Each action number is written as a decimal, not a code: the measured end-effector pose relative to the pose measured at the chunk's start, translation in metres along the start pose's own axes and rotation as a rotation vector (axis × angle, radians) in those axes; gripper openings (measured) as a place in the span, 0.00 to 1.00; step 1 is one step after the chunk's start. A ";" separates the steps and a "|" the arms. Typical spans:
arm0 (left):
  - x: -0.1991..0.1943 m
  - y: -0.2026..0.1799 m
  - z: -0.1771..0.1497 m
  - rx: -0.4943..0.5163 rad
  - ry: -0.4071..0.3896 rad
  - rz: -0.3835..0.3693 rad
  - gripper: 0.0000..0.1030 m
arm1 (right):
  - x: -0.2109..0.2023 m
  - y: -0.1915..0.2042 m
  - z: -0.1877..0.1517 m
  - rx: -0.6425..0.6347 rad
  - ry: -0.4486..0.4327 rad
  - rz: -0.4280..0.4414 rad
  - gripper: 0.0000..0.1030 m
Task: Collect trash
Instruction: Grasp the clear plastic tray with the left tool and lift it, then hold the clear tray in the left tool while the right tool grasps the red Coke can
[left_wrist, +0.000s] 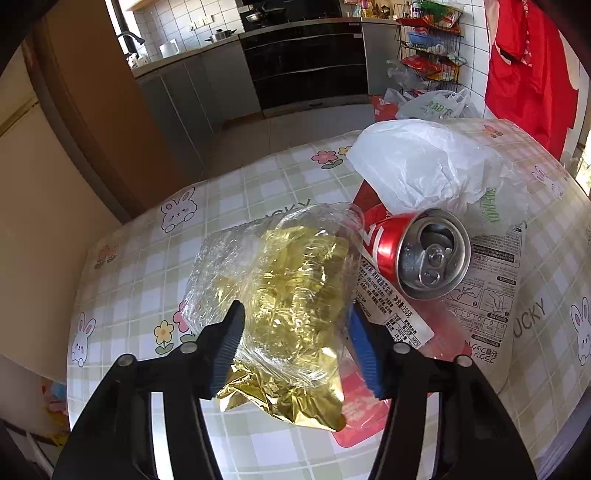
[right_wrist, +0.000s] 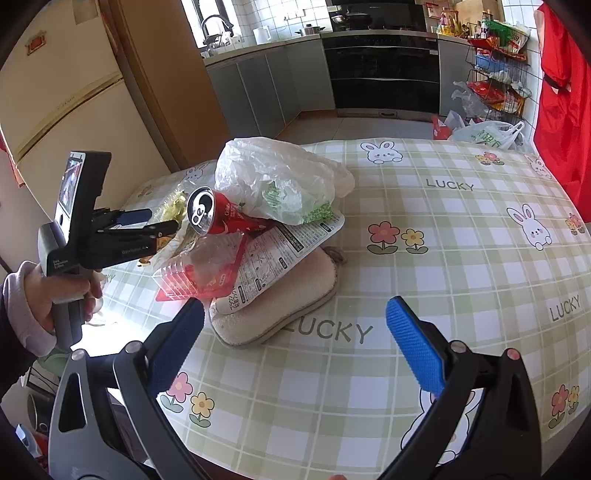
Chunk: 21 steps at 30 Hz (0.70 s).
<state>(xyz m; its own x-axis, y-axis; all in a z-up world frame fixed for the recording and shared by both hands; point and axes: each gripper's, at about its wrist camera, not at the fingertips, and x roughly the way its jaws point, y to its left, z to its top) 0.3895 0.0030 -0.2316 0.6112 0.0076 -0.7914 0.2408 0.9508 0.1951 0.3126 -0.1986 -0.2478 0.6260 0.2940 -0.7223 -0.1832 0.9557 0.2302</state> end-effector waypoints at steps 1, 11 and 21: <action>-0.004 0.001 -0.001 -0.006 -0.007 -0.014 0.50 | 0.001 0.000 0.000 0.000 0.001 0.001 0.94; -0.050 0.030 -0.002 -0.141 -0.096 -0.140 0.42 | 0.011 0.013 0.005 -0.020 0.022 0.043 0.94; -0.071 0.082 -0.014 -0.303 -0.161 -0.111 0.15 | 0.032 0.048 0.025 -0.175 0.044 0.093 0.91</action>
<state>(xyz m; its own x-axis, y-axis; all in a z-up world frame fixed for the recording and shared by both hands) 0.3557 0.0843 -0.1676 0.7108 -0.1267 -0.6919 0.0927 0.9919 -0.0864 0.3428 -0.1432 -0.2434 0.5669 0.3776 -0.7321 -0.3701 0.9108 0.1832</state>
